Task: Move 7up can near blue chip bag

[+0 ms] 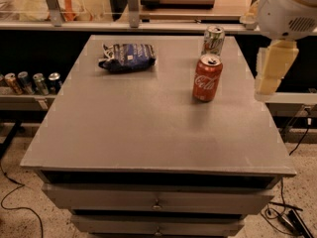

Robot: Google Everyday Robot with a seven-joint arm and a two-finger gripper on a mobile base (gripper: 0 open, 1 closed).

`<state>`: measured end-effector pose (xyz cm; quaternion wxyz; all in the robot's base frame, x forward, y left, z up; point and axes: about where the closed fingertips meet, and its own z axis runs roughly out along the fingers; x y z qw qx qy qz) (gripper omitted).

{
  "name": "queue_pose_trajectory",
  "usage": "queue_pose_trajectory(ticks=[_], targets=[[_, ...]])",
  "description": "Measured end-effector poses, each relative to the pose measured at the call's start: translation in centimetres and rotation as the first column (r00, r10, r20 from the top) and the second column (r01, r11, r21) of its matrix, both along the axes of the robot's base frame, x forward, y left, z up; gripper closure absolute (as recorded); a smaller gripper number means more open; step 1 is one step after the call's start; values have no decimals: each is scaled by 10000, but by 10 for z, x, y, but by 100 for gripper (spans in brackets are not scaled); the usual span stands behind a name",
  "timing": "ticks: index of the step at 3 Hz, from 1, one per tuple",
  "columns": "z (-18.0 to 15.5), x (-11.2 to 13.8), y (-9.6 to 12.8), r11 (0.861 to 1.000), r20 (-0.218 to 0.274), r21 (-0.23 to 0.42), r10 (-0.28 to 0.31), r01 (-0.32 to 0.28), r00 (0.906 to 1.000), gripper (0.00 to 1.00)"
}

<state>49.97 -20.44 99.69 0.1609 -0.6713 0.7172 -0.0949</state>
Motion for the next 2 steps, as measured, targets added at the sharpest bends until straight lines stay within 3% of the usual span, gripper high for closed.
queue_pose_trajectory(ticks=[2], targets=[[6, 80, 5, 9890, 614, -1156, 1001, -925, 9931, 0]])
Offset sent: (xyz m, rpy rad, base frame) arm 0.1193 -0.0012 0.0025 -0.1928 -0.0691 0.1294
